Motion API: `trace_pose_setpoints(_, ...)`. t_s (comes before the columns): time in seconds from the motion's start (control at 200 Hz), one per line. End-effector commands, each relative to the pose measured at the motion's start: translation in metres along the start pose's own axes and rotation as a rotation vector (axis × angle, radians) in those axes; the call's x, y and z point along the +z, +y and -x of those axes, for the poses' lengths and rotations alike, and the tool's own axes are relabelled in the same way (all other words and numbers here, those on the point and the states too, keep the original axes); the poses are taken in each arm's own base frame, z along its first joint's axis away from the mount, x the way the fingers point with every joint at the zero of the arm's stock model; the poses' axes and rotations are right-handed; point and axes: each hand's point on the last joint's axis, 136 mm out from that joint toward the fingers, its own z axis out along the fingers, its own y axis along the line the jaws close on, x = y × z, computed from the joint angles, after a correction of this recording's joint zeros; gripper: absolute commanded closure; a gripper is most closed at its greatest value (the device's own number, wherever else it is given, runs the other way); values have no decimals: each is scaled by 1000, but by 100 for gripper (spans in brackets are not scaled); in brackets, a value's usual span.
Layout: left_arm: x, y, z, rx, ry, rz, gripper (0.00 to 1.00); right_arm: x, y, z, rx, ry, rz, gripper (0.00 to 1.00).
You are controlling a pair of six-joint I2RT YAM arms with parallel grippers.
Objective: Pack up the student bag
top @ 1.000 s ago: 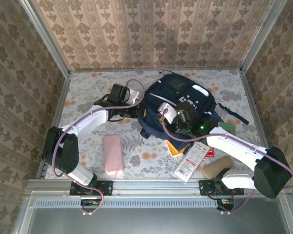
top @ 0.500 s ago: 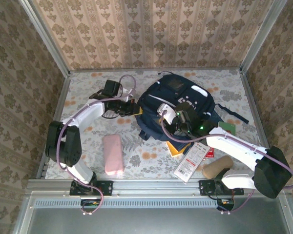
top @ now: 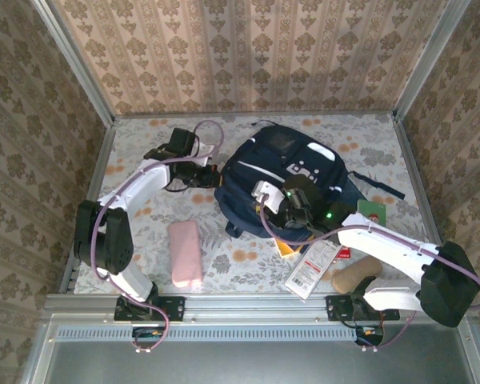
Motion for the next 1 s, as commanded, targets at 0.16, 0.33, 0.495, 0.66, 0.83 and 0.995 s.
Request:
trace_pose_setpoints(0.16, -42, 13, 25, -145, -274, -14, 100, -61, -26, 52, 359, -360, -129, 41)
trace_pose_setpoints(0.33, -62, 18, 24, -159, -341, 27, 100, -94, -108, -40, 758, 24, -603, 100)
trace_pose_setpoints(0.495, -78, 20, 17, -184, -390, 34, 100, -81, -103, -92, 857, 292, -636, 100)
trace_pose_setpoints(0.66, -86, 19, 5, -192, -409, 35, 100, -52, -79, -135, 1000, 496, -560, 100)
trace_pose_setpoints(0.83, -84, 19, -6, -199, -395, 21, 100, -14, -65, -167, 1078, 607, -519, 100)
trace_pose_setpoints(0.995, -82, 14, -11, -211, -381, -17, 100, 37, -88, -171, 1124, 617, -470, 100)
